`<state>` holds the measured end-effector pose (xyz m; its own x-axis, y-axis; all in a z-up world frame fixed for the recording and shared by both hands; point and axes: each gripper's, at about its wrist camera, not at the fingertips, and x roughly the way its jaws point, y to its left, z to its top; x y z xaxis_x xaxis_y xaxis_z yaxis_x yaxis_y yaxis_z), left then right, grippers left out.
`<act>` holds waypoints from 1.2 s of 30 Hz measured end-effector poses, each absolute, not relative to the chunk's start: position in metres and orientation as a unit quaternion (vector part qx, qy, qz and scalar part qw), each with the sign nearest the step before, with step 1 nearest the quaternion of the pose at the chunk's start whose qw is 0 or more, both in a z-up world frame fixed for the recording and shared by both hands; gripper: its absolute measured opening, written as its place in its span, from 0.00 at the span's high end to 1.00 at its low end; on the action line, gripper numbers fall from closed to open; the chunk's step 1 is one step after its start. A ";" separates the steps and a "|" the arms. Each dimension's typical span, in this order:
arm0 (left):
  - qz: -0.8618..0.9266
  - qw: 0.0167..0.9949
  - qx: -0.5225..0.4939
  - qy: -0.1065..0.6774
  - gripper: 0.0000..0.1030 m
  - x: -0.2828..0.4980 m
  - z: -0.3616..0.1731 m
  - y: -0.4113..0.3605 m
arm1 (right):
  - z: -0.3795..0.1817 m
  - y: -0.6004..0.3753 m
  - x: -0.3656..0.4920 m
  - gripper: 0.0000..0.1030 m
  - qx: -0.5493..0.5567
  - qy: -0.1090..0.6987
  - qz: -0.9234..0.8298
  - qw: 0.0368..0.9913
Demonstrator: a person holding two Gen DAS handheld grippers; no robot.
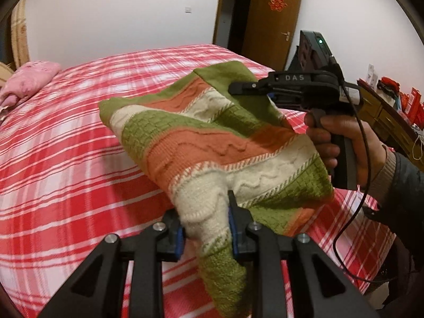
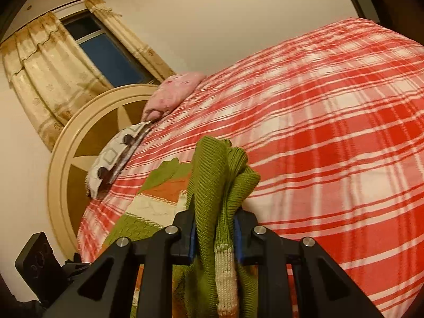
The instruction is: Fold small clothes
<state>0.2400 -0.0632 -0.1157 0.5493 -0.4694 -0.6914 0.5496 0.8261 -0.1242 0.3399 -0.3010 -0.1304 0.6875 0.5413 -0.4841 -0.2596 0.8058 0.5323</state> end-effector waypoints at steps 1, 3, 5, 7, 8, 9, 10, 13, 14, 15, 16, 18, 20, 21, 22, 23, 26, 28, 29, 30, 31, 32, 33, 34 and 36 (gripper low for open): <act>-0.285 0.881 0.050 0.375 0.75 0.237 -0.114 -0.056 | -0.129 -0.292 0.340 0.79 0.214 0.326 0.230 0.892; -0.275 0.885 0.044 0.373 0.75 0.229 -0.111 -0.042 | -0.127 -0.275 0.341 0.79 0.210 0.328 0.243 0.889; -0.265 0.889 0.039 0.372 0.75 0.226 -0.109 -0.028 | -0.125 -0.254 0.343 0.79 0.206 0.329 0.255 0.886; -0.253 0.893 0.035 0.369 0.75 0.220 -0.106 -0.012 | -0.124 -0.237 0.344 0.79 0.201 0.331 0.264 0.884; -0.249 0.896 0.033 0.367 0.75 0.217 -0.105 -0.005 | -0.123 -0.224 0.345 0.79 0.197 0.332 0.271 0.882; -0.242 0.898 0.029 0.365 0.75 0.214 -0.103 0.005 | -0.122 -0.215 0.345 0.79 0.195 0.333 0.277 0.880; -0.237 0.900 0.026 0.364 0.75 0.213 -0.102 0.010 | -0.121 -0.204 0.346 0.79 0.192 0.334 0.284 0.878; -0.219 0.907 0.021 0.359 0.75 0.205 -0.098 0.030 | -0.121 -0.172 0.349 0.79 0.183 0.338 0.303 0.872; -0.212 0.909 0.018 0.359 0.75 0.202 -0.098 0.039 | -0.122 -0.158 0.351 0.79 0.180 0.341 0.310 0.869; -0.205 0.911 0.016 0.359 0.75 0.199 -0.097 0.048 | -0.123 -0.149 0.352 0.79 0.178 0.343 0.316 0.867; -0.199 0.912 0.014 0.359 0.75 0.196 -0.097 0.055 | -0.125 -0.136 0.354 0.79 0.176 0.345 0.323 0.864; -0.182 0.914 0.010 0.362 0.75 0.191 -0.097 0.071 | -0.130 -0.111 0.357 0.79 0.174 0.351 0.335 0.857; -0.164 0.917 0.005 0.363 0.75 0.183 -0.097 0.092 | -0.135 -0.082 0.362 0.79 0.171 0.357 0.352 0.848; -0.151 0.919 0.004 0.364 0.75 0.177 -0.098 0.104 | -0.138 -0.064 0.363 0.79 0.168 0.361 0.362 0.843; -0.143 0.920 0.004 0.365 0.75 0.176 -0.100 0.112 | -0.141 -0.049 0.365 0.79 0.167 0.364 0.371 0.838; -0.131 0.921 0.000 0.368 0.75 0.172 -0.102 0.124 | -0.145 -0.033 0.367 0.79 0.165 0.367 0.381 0.832; -0.104 0.920 -0.013 0.377 0.75 0.162 -0.112 0.153 | -0.161 0.016 0.372 0.79 0.155 0.384 0.402 0.817; -0.087 0.917 -0.027 0.389 0.75 0.157 -0.124 0.171 | -0.175 0.046 0.376 0.79 0.146 0.401 0.409 0.807; -0.081 0.914 -0.032 0.396 0.75 0.154 -0.131 0.177 | -0.185 0.064 0.378 0.79 0.139 0.413 0.411 0.801; -0.077 0.910 -0.036 0.407 0.74 0.152 -0.140 0.181 | -0.192 0.074 0.380 0.79 0.133 0.419 0.411 0.799; -0.077 0.904 -0.039 0.418 0.72 0.151 -0.150 0.184 | -0.199 0.086 0.380 0.79 0.124 0.426 0.408 0.798; -0.074 0.900 -0.042 0.427 0.71 0.151 -0.159 0.186 | -0.207 0.094 0.382 0.79 0.114 0.433 0.402 0.799; -0.072 0.897 -0.046 0.433 0.67 0.148 -0.168 0.188 | -0.214 0.098 0.385 0.78 0.108 0.439 0.388 0.803; -0.071 0.897 -0.047 0.434 0.59 0.146 -0.171 0.188 | -0.220 0.100 0.389 0.78 0.106 0.445 0.376 0.806; -0.055 0.901 -0.035 0.429 0.47 0.138 -0.174 0.186 | -0.225 0.097 0.393 0.71 0.105 0.450 0.376 0.803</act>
